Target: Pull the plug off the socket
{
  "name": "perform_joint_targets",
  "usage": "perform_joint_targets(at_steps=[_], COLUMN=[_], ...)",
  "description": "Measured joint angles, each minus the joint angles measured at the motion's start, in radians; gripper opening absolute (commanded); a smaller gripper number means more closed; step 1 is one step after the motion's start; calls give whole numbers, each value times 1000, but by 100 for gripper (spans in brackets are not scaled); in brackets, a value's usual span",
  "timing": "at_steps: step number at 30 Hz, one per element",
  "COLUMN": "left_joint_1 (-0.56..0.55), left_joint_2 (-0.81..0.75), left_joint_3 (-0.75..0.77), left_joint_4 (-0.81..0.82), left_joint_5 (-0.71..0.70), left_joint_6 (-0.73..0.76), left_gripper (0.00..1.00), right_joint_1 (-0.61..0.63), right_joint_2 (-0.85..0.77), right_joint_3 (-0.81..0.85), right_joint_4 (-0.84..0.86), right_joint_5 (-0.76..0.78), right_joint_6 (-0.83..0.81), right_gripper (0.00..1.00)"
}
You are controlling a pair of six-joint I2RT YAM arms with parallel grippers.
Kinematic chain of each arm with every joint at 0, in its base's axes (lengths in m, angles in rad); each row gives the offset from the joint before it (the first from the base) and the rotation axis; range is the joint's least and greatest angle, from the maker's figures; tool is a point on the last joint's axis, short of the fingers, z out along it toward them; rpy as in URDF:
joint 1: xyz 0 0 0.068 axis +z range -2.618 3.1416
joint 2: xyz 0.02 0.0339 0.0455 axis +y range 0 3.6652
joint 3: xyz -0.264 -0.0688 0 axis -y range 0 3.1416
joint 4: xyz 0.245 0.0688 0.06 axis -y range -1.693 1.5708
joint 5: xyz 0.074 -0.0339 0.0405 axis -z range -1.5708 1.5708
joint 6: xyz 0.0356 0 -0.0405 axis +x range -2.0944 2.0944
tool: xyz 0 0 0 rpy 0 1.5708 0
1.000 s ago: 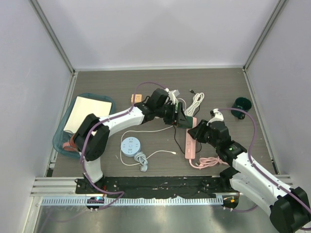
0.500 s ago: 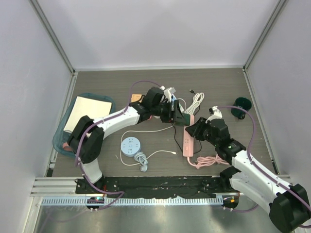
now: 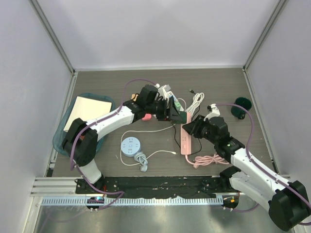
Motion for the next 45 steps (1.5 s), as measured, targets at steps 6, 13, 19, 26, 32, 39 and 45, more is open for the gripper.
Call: perform_joint_targets(at_steps=[6,13,19,26,32,39,45], left_joint_1=[5,7,18,175,169,164,164], left_joint_2=[-8,-8,-24,-216,-259,-251,-219], left_joint_3=[0,-1,-2,-16,-17,-13,-5], left_joint_4=[-20,-20,-59,-257,-277,-369,-478], left_joint_5=[6,15,11,-6,4,-70,-192], left_joint_6=[5,3,19,98,111,181,266], left_gripper=[0,0,0,0,0,0,0], right_joint_1=[0,0,-2,-174,-173,-171,-171], right_joint_2=[2,-1,36,64,50,60,141], right_joint_3=[2,2,7,-52,-53,-13,56], right_joint_4=[5,3,19,-215,-252,-288,-307], right_joint_5=[-11,-11,-30,294,320,371,420], right_joint_6=[3,4,11,37,29,10,-9], right_gripper=[1,1,1,1,1,14,43])
